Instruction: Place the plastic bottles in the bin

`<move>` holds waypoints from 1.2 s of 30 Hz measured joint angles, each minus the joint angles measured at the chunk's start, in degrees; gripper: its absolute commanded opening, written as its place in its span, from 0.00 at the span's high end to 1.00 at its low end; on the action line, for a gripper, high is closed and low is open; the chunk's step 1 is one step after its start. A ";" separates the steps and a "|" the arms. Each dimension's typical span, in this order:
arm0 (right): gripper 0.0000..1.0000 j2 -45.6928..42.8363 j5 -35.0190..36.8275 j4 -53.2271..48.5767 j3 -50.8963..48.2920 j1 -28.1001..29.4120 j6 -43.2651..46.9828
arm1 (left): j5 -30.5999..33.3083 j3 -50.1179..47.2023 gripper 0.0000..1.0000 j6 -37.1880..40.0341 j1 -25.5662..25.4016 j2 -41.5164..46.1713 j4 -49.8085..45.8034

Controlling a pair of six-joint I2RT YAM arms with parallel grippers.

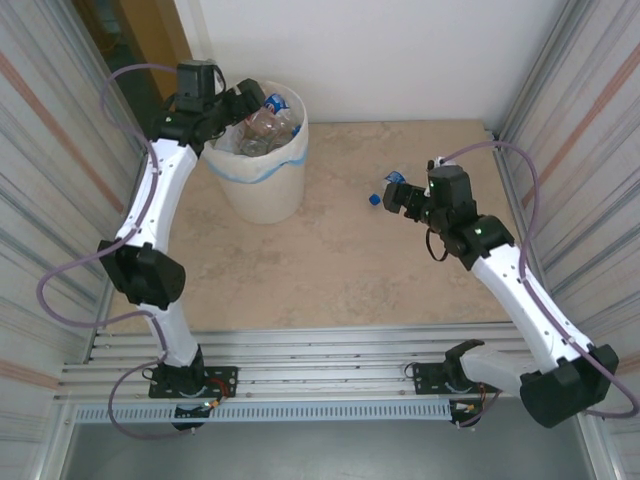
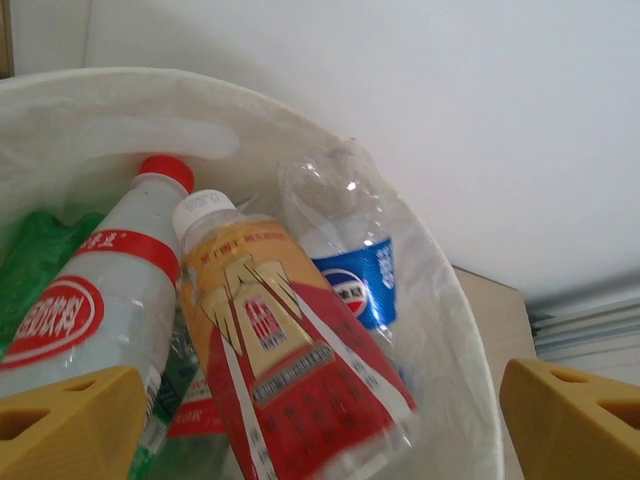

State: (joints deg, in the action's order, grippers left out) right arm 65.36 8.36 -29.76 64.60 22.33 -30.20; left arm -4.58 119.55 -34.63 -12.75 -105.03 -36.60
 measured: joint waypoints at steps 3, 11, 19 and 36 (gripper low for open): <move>0.02 3.85 -0.96 -1.16 2.01 -1.51 -1.31 | 1.46 -1.81 0.02 1.70 -2.29 3.80 0.52; 0.02 17.88 -3.76 -3.52 9.09 -5.38 -2.82 | 6.49 -14.36 0.01 6.38 -11.34 18.34 5.38; 0.02 32.04 -4.59 -3.72 16.57 -6.29 -2.82 | 11.19 -30.53 0.01 8.74 -19.34 29.83 9.51; 0.02 54.16 -1.25 0.83 26.93 -6.05 -8.26 | 12.79 -52.04 0.01 4.28 -20.04 45.24 13.73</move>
State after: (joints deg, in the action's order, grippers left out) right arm 119.52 7.11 -28.93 91.53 16.27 -38.46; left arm 8.21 67.51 -30.35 -32.80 -59.79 -22.87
